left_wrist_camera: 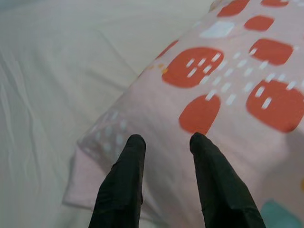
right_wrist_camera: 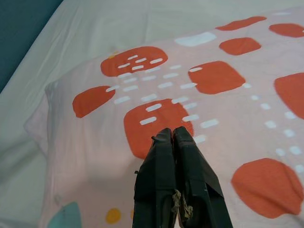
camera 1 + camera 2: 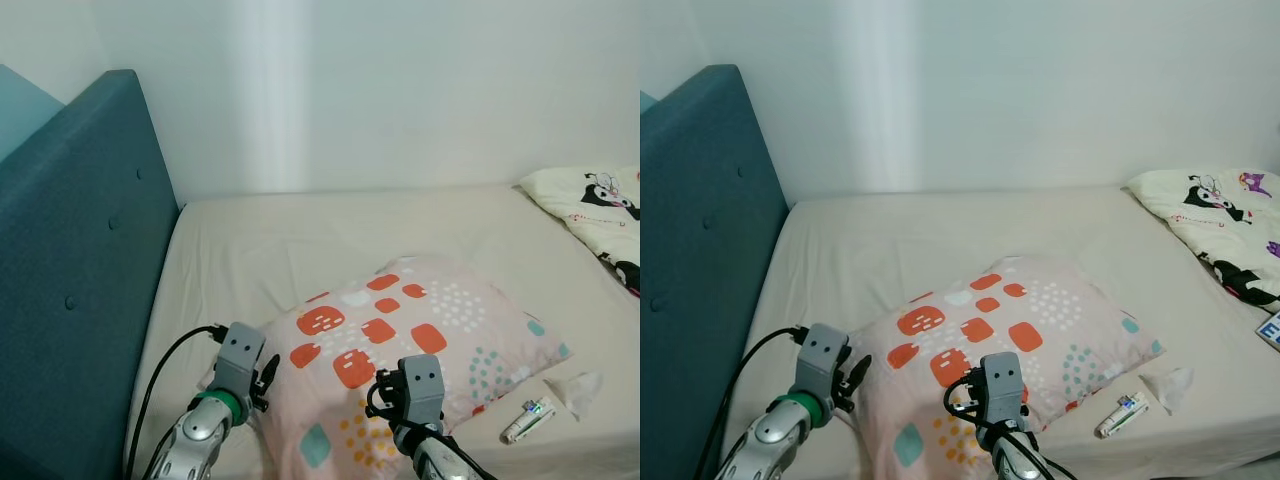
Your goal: Clean up the room
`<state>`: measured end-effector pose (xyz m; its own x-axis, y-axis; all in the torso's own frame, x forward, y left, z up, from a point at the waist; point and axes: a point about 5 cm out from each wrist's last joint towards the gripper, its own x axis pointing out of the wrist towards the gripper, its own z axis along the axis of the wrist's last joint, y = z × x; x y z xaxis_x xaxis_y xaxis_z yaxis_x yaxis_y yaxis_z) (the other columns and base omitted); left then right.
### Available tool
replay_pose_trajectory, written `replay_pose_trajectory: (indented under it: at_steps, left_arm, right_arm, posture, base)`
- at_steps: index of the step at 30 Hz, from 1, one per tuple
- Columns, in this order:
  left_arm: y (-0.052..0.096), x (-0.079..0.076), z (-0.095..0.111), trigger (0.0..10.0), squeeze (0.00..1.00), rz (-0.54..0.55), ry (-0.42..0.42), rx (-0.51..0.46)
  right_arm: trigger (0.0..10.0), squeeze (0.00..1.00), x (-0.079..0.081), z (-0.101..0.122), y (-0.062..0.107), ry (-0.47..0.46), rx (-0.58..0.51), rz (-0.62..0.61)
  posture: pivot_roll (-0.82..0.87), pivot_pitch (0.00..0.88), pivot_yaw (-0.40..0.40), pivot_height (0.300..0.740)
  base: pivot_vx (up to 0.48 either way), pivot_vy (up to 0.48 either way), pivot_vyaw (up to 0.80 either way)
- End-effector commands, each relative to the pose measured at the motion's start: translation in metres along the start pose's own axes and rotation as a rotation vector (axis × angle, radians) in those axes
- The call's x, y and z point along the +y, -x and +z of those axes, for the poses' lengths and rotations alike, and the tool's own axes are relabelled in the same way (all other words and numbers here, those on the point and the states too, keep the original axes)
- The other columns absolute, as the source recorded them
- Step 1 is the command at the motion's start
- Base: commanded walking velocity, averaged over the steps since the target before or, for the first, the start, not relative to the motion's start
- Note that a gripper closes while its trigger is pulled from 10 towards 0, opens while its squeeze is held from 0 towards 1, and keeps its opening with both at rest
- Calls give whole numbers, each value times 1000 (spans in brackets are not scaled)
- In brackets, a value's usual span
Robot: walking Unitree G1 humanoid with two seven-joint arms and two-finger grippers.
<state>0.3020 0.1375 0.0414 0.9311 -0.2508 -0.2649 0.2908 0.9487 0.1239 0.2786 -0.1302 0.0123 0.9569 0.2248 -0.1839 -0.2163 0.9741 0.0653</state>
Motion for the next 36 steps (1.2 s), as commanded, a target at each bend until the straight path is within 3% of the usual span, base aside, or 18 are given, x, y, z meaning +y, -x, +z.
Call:
replay_pose_trajectory:
  at_steps: [1,16,28,36]
  left_arm:
    - [2,0,-9,10000,0,1,3,36]
    - [1,0,-9,10000,0,-1,3,37]
    - [-1,0,-3,10000,0,3,-36,7]
    - [-2,0,-3,10000,0,4,-40,5]
  right_arm:
    - [10000,0,1,-5,2,-2,25,-1]
    - [10000,0,1,-5,2,-5,20,-5]
    - [10000,0,1,-4,2,-7,16,-6]
    - [10000,0,1,-4,1,-5,17,-6]
  posture:
    - [-152,0,55,740]
    - [-154,0,57,740]
    - [-157,0,62,740]
    - [-156,0,62,740]
  base:
    - [-480,0,0]
    - [-479,0,0]
    - [0,0,0]
    - [299,0,0]
